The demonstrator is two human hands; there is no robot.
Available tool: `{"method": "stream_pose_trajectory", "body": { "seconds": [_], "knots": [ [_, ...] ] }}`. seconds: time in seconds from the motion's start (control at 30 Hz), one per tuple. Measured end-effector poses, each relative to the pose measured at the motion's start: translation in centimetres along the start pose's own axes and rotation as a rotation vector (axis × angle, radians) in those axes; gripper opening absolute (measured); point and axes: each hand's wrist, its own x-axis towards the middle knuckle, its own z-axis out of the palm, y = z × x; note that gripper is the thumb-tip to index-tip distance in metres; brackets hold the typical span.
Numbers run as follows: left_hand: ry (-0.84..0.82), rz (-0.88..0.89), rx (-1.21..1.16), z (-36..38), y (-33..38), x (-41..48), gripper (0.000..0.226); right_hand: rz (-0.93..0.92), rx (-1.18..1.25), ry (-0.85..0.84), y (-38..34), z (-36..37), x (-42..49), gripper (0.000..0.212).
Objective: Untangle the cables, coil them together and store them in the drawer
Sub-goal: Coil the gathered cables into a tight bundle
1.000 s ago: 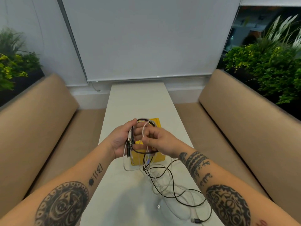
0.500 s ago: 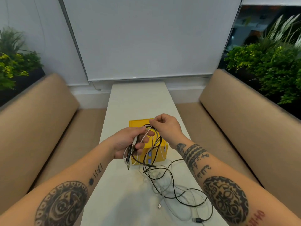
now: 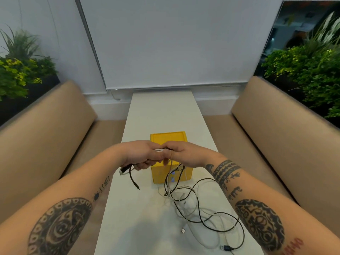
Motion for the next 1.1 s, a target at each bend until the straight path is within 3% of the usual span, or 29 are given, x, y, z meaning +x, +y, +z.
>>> {"method": "stream_pose_trajectory", "body": {
  "seconds": [0.1, 0.3, 0.4, 0.57, 0.63, 0.7, 0.8, 0.97, 1.1],
  "knots": [
    [0.145, 0.045, 0.232, -0.8, -0.2, -0.8, 0.017, 0.061, 0.114, -0.024, 0.0, -0.3, 0.1, 0.032],
    [0.581, 0.103, 0.787, 0.4, -1.4, -0.9, 0.022, 0.041, 0.288, 0.188, 0.1, 0.6, 0.6, 0.034],
    [0.7, 0.198, 0.698, 1.1, -2.6, -0.5, 0.026, 0.007, 0.359, 0.227, -0.6, 0.7, 0.7, 0.033],
    [0.655, 0.321, 0.381, 1.1, -3.8, -0.2, 0.029, 0.001, 0.336, 0.231, -0.8, -0.4, 0.4, 0.031],
    [0.727, 0.36, 0.347, 1.0, -3.5, 0.0, 0.046, 0.009, 0.357, 0.235, -0.7, -0.4, 0.3, 0.031],
    [0.818, 0.369, 0.441, 1.1, -3.4, 0.2, 0.066, 0.038, 0.41, 0.246, -0.8, -0.3, 0.2, 0.033],
    [0.953, 0.327, 0.81, 1.7, -3.5, 0.3, 0.08, 0.217, 0.594, 0.184, -1.3, -0.6, 0.0, 0.039],
    [1.104, 0.504, 0.946, 2.4, -3.5, 0.8, 0.054, 0.526, 0.951, -0.013, -1.5, -1.2, 0.0, 0.042],
    [1.115, 0.442, 0.719, 3.8, -3.1, 1.6, 0.04, 0.442, 0.964, 0.136, -1.1, -0.7, 0.2, 0.045]
  ]
}}
